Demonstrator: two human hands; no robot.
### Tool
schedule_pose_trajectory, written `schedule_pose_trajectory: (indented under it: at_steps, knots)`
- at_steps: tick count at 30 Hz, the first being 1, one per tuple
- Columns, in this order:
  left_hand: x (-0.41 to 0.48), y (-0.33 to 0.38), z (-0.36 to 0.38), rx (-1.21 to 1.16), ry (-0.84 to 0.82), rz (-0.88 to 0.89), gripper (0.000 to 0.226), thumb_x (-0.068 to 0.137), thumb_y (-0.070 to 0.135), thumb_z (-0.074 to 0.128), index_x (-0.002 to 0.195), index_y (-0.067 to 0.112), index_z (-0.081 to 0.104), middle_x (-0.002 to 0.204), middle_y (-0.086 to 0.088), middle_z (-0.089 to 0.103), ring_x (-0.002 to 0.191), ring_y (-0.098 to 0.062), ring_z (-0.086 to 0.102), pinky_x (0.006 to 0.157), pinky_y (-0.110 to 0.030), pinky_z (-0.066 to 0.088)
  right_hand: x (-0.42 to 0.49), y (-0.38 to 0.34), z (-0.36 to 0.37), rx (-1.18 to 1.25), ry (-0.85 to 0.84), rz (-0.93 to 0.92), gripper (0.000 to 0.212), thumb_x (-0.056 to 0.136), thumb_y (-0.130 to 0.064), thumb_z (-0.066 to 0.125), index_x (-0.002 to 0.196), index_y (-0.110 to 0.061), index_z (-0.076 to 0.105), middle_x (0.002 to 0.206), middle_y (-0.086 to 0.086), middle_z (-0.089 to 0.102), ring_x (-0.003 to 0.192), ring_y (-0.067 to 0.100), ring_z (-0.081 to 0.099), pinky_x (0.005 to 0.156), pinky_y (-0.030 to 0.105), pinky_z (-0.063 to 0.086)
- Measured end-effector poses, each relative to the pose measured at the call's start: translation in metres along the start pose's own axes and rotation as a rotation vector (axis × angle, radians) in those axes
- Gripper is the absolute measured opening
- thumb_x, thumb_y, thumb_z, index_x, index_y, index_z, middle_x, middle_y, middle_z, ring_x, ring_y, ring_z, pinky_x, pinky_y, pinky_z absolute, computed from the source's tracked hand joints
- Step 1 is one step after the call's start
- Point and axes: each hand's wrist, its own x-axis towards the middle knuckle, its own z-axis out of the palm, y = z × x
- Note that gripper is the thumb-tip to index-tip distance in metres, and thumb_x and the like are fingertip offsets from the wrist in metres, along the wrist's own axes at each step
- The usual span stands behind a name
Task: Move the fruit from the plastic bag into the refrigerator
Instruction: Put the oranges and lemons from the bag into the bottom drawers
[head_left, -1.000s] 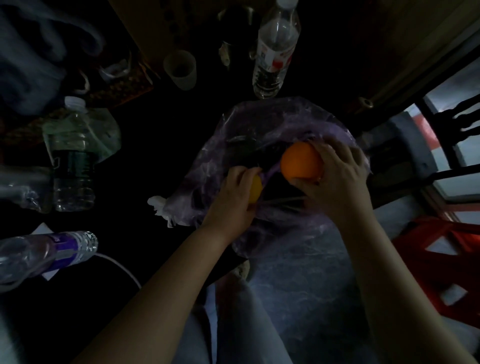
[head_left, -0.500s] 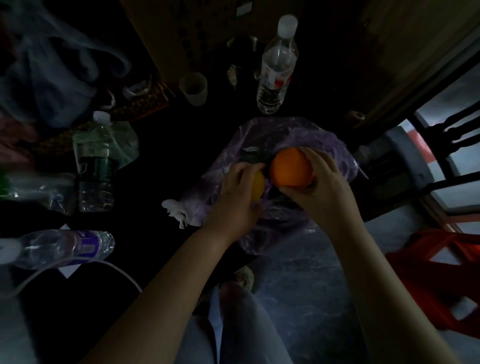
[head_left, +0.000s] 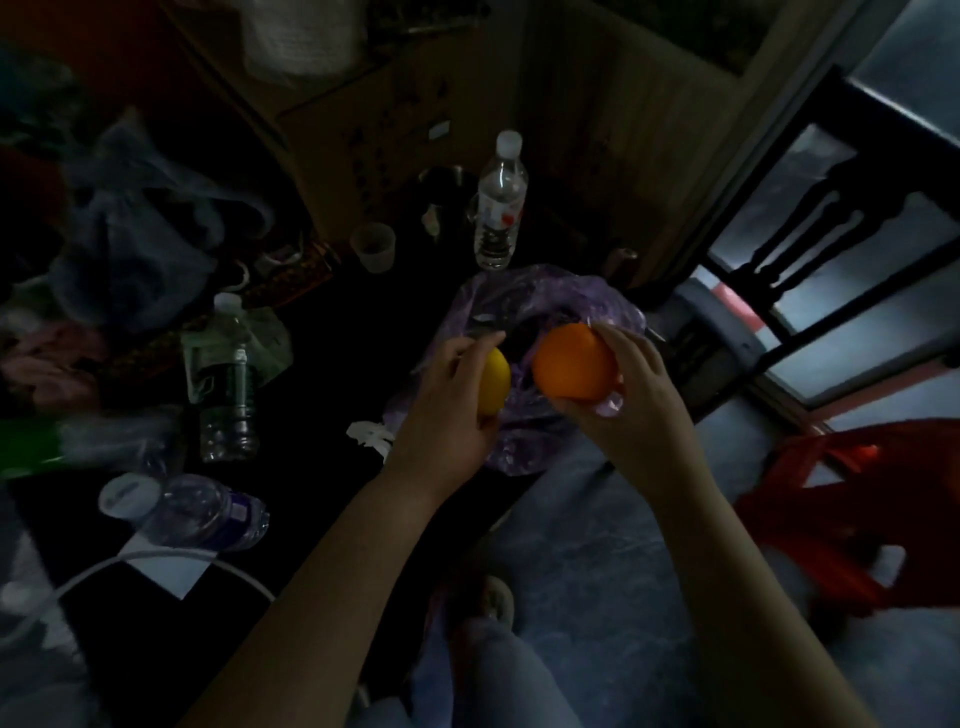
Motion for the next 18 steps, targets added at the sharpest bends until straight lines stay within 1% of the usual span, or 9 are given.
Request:
schedule_pose_trajectory:
  at_steps: [3,4,7,10,12,15,18]
  knots:
    - [-0.030,0.003,-0.015,-0.031,-0.036,0.046,0.073,0.082,0.008,0.064,0.143,0.028,0.029,0.134,0.006,0.026,0.124,-0.017,0.039,0.096,-0.033,0.043,-0.038,-0.024,-0.001,0.012,0.045,0.037,0.083,0.070,-0.043,0.077,0.140,-0.021,0.039,0.143,-0.002,0.035,0.118,0.010,0.040,0.088,0.029,0.043]
    - [-0.041,0.004,-0.021,-0.034,-0.052,0.060,0.073,0.082,0.007,0.064,0.143,0.028,0.029,0.135,0.004,0.026,0.125,-0.018,0.039,0.096,-0.034,0.042,-0.053,-0.032,0.000,0.016,0.068,0.043,0.082,0.070,-0.043,0.078,0.140,-0.021,0.039,0.142,-0.002,0.036,0.118,0.010,0.040,0.089,0.030,0.045]
    - [-0.076,0.005,-0.038,-0.006,-0.076,0.138,0.075,0.080,0.003,0.063,0.143,0.026,0.030,0.137,-0.001,0.028,0.125,-0.018,0.037,0.096,-0.026,0.037,-0.099,-0.060,0.004,0.015,0.141,0.060,0.081,0.069,-0.036,0.081,0.139,-0.020,0.041,0.140,0.000,0.039,0.119,0.010,0.041,0.093,0.035,0.047]
    - [-0.107,0.010,-0.056,0.017,-0.083,0.209,0.077,0.077,0.002,0.064,0.142,0.025,0.033,0.132,-0.002,0.032,0.122,-0.019,0.040,0.092,-0.022,0.035,-0.144,-0.086,0.008,0.010,0.216,0.086,0.081,0.067,-0.030,0.084,0.136,-0.017,0.045,0.137,0.001,0.043,0.121,0.016,0.045,0.096,0.039,0.047]
    - [-0.125,0.017,-0.066,0.013,-0.078,0.255,0.077,0.075,0.001,0.066,0.141,0.026,0.034,0.131,-0.001,0.033,0.123,-0.018,0.040,0.094,-0.021,0.033,-0.174,-0.103,0.004,0.006,0.270,0.113,0.081,0.067,-0.030,0.084,0.137,-0.016,0.045,0.137,0.000,0.043,0.120,0.015,0.047,0.097,0.037,0.046]
    - [-0.150,0.032,-0.074,0.016,-0.101,0.340,0.078,0.075,0.002,0.068,0.141,0.026,0.034,0.132,0.000,0.032,0.122,-0.017,0.040,0.093,-0.023,0.034,-0.219,-0.124,-0.009,-0.043,0.362,0.146,0.080,0.068,-0.030,0.082,0.137,-0.017,0.044,0.138,0.000,0.043,0.118,0.007,0.043,0.096,0.032,0.045]
    - [-0.173,0.051,-0.070,0.025,-0.147,0.435,0.079,0.074,0.002,0.069,0.141,0.027,0.034,0.133,-0.001,0.032,0.120,-0.017,0.039,0.088,-0.021,0.032,-0.266,-0.141,-0.028,-0.131,0.452,0.206,0.081,0.069,-0.028,0.082,0.138,-0.018,0.042,0.140,0.000,0.042,0.117,0.001,0.037,0.094,0.022,0.038]
